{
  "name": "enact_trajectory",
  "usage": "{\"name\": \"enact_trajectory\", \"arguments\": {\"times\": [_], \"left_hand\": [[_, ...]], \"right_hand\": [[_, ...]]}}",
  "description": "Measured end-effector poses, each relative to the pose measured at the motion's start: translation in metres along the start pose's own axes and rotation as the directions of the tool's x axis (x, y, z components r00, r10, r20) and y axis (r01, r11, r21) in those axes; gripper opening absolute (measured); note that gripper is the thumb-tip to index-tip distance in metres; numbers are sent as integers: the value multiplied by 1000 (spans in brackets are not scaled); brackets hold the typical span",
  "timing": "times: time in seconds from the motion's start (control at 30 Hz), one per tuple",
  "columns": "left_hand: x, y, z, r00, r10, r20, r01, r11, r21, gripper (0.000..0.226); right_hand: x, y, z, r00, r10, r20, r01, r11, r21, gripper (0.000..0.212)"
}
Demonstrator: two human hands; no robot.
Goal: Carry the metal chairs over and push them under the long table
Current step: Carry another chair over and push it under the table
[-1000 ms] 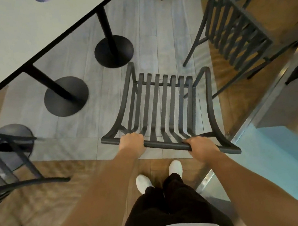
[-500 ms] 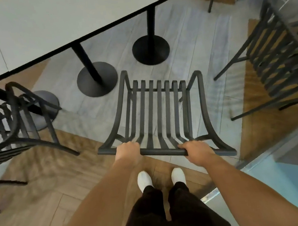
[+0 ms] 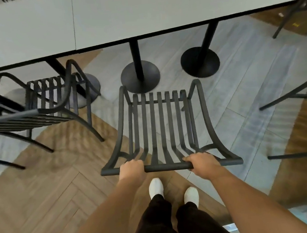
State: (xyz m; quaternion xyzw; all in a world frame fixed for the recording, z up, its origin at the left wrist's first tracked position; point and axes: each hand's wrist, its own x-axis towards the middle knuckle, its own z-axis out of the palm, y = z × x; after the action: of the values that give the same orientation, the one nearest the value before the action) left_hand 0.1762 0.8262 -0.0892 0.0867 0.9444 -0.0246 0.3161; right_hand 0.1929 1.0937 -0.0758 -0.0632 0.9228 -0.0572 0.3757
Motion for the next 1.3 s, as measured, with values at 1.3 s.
{"name": "enact_trajectory", "arguments": {"times": [1.3], "left_hand": [[148,-104,-112,998,-59,-20,59,998,-24,9]], "right_hand": [[181,-49,-149,997,-69,-47,65,994,-85,49]]}}
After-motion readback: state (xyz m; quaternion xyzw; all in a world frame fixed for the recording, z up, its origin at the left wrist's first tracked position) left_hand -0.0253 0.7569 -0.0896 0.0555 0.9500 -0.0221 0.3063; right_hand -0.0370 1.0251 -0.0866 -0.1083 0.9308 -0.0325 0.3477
